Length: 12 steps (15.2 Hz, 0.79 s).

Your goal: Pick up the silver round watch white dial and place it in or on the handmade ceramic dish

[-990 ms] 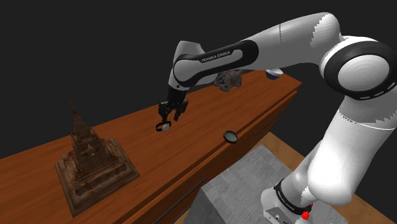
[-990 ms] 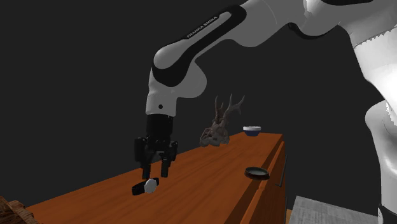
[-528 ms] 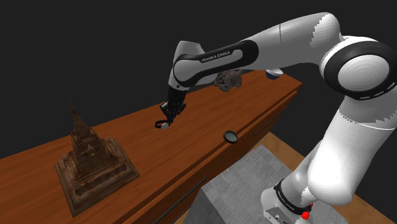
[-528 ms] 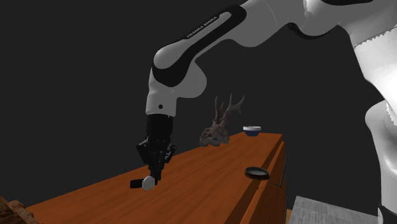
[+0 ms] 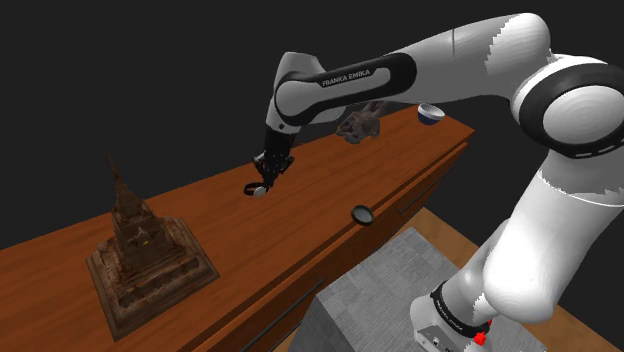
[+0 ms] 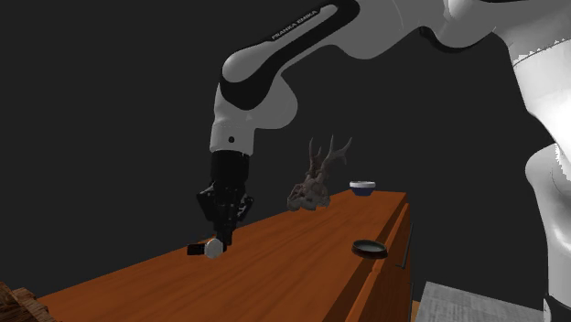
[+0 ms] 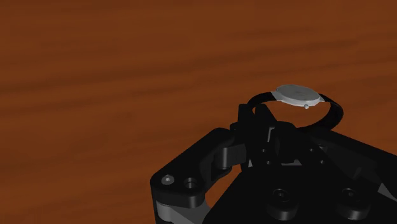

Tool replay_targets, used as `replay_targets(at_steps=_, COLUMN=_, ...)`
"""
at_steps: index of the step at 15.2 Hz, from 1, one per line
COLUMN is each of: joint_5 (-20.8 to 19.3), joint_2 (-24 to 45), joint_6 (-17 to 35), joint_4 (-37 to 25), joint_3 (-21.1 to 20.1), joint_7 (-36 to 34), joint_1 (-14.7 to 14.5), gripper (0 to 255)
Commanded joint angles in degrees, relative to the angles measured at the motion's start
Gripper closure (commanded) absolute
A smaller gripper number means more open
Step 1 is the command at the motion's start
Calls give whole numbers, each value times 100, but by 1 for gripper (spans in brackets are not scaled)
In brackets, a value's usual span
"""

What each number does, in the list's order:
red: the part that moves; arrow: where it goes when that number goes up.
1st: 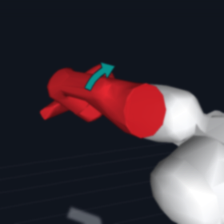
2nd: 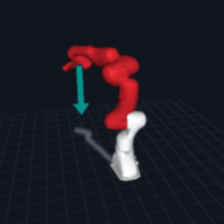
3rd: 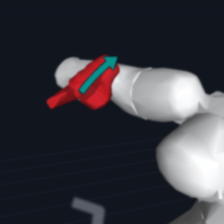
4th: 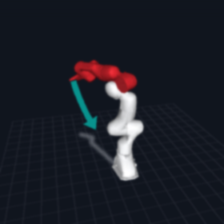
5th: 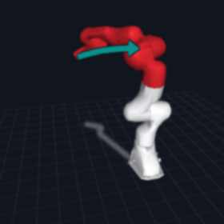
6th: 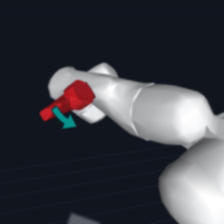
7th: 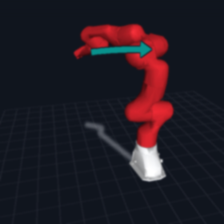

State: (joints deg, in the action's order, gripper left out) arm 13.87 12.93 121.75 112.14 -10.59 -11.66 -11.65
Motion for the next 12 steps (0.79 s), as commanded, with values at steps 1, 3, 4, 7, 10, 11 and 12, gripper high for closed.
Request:
replay_targets(at_steps=1, joint_5=-8, joint_2=-62, joint_6=-144, joint_4=-82, joint_3=2, joint_7=-29, joint_1=5, gripper=255)
replay_targets(at_steps=3, joint_5=-13, joint_2=-129, joint_6=-280, joint_4=-154, joint_3=3, joint_7=-56, joint_1=10, gripper=255)
replay_targets(at_steps=4, joint_5=-15, joint_2=-161, joint_6=-348, joint_4=-191, joint_3=4, joint_7=-69, joint_1=12, gripper=255)
replay_targets(at_steps=7, joint_5=-23, joint_2=-250, joint_6=-553, joint_4=-311, joint_3=6, joint_7=-110, joint_1=19, gripper=255)
replay_targets(at_steps=10, joint_5=-30, joint_2=-330, joint_6=-761, joint_4=-443, joint_3=8, joint_7=-151, joint_1=26, gripper=255)
replay_targets(at_steps=11, joint_5=-33, joint_2=-354, joint_6=-830, joint_4=-490, joint_3=9, joint_7=-164, joint_1=28, gripper=255)
replay_targets(at_steps=12, joint_5=-35, joint_2=-377, joint_6=-900, joint_4=-538, joint_3=10, joint_7=-178, joint_1=31, gripper=255)
